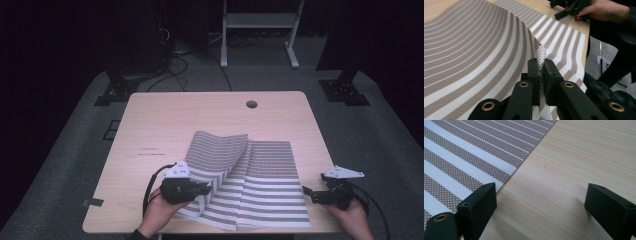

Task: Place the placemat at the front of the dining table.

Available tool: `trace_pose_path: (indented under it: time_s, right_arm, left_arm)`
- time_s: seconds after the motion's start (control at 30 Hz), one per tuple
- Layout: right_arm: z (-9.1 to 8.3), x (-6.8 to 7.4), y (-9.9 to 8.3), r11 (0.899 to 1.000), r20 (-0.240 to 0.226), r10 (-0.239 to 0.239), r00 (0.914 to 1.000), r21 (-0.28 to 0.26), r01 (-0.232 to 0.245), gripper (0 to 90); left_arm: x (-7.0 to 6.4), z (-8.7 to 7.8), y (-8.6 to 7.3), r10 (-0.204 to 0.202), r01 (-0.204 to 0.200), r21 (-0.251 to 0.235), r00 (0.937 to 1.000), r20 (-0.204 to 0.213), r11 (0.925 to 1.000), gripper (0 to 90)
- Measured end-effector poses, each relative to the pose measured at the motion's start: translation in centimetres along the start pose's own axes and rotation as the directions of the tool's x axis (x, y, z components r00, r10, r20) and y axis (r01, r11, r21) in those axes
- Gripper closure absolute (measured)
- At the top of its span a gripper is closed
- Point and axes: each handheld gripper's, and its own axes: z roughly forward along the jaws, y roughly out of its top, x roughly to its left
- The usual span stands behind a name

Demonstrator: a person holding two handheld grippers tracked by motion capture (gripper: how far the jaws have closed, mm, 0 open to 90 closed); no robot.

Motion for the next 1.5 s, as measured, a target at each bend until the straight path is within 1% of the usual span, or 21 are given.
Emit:
trace_pose_path:
  time_s: [0.1,0.17,0.3,0.4,0.5,0.63,0.67,0.8,0.87,0.93,1.0,1.1,1.13,1.17,1.2,1.23,1.3,1.33,1.4,1.47,1.5]
  right_arm:
    - [0.0,0.0,0.0,1.000,0.000,0.000,1.0000,0.000,0.000,9.3]
    - [0.0,0.0,0.0,1.000,0.000,0.000,1.0000,0.000,0.000,9.3]
    - [0.0,0.0,0.0,1.000,0.000,0.001,1.0000,0.000,-0.001,9.3]
    - [0.0,0.0,0.0,1.000,0.000,0.002,1.0000,-0.001,-0.002,9.3]
    - [0.0,0.0,0.0,1.000,0.000,0.002,1.0000,0.000,-0.002,9.4]
    - [0.0,0.0,0.0,1.000,0.001,0.003,1.0000,0.000,-0.003,9.4]
    - [0.0,0.0,0.0,1.000,0.001,0.003,1.0000,0.000,-0.003,9.4]
    - [0.0,0.2,0.0,1.000,0.010,0.012,0.9999,0.000,-0.012,9.5]
    - [-0.1,0.2,0.1,1.000,0.005,0.015,0.9999,0.002,-0.015,13.2]
    - [-0.2,0.0,0.4,0.999,-0.004,0.044,0.9990,0.022,-0.044,14.6]
    - [-0.4,-0.1,0.7,0.997,-0.002,0.065,0.9979,0.035,-0.065,19.4]
    - [-0.8,0.0,1.0,0.999,0.019,0.051,0.9985,0.010,-0.051,20.3]
    - [-0.9,0.1,1.1,0.999,0.022,0.046,0.9987,0.004,-0.046,20.3]
    - [-1.2,0.4,1.5,0.999,0.037,0.035,0.9987,-0.013,-0.035,20.4]
    - [-1.2,0.4,1.5,0.999,0.037,0.035,0.9987,-0.013,-0.035,20.4]
    - [-1.3,0.5,1.7,0.999,0.040,0.040,0.9984,-0.019,-0.039,20.4]
    - [-1.5,0.9,2.3,0.998,0.051,0.049,0.9975,-0.028,-0.047,20.7]
    - [-1.6,1.1,2.7,0.998,0.046,0.057,0.9973,-0.038,-0.056,21.0]
    - [-1.8,1.6,3.4,0.996,0.027,0.058,0.9980,-0.066,-0.056,22.0]
    - [-1.7,2.2,4.2,0.995,0.007,0.055,0.9984,-0.079,-0.055,22.0]
    - [-1.6,2.5,4.6,0.995,-0.007,0.056,0.9984,-0.081,-0.057,22.0]
  left_arm:
    - [0.6,-0.7,-0.1,-0.016,0.016,-0.019,0.9996,-0.025,0.9997,85.5]
    - [1.0,-1.2,-0.1,-0.015,0.014,-0.025,0.9988,-0.046,0.9996,85.5]
    - [1.8,-2.0,-0.4,-0.035,0.031,-0.041,0.9956,-0.088,0.9987,85.4]
    - [2.4,-2.6,-0.7,-0.045,0.040,-0.047,0.9924,-0.115,0.9981,85.4]
    - [3.0,-3.2,-1.1,-0.055,0.049,-0.046,0.9877,-0.146,0.9977,85.4]
    - [3.9,-3.9,-1.8,-0.081,0.074,-0.048,0.9809,-0.177,0.9961,85.3]
    - [4.1,-4.1,-1.9,-0.082,0.076,-0.040,0.9787,-0.188,0.9963,85.4]
    - [4.7,-4.8,-2.6,-0.096,0.091,-0.034,0.9695,-0.225,0.9953,85.3]
    - [5.1,-5.1,-2.9,-0.102,0.099,-0.026,0.9661,-0.237,0.9947,85.3]
    - [5.4,-5.3,-3.3,-0.105,0.105,-0.012,0.9608,-0.257,0.9944,85.2]
    - [5.8,-5.4,-3.7,-0.114,0.118,0.000,0.9548,-0.275,0.9930,85.2]
    - [6.3,-5.5,-4.1,-0.129,0.138,0.015,0.9498,-0.285,0.9902,85.1]
    - [6.4,-5.4,-4.2,-0.130,0.145,0.030,0.9455,-0.298,0.9889,85.1]
    - [6.4,-5.4,-4.3,-0.124,0.143,0.039,0.9443,-0.305,0.9890,85.1]
    - [6.4,-5.3,-4.3,-0.127,0.147,0.044,0.9435,-0.306,0.9881,85.1]
    - [6.5,-5.2,-4.3,-0.123,0.147,0.054,0.9421,-0.312,0.9877,85.0]
    - [6.4,-5.1,-4.4,-0.115,0.144,0.070,0.9414,-0.317,0.9871,85.0]
    - [6.4,-5.0,-4.4,-0.112,0.143,0.075,0.9409,-0.319,0.9868,85.0]
    - [6.4,-4.8,-4.4,-0.108,0.144,0.090,0.9395,-0.325,0.9855,85.0]
    - [6.5,-4.6,-4.5,-0.104,0.146,0.105,0.9383,-0.330,0.9838,85.0]
    - [6.5,-4.5,-4.5,-0.103,0.147,0.111,0.9367,-0.335,0.9828,85.0]
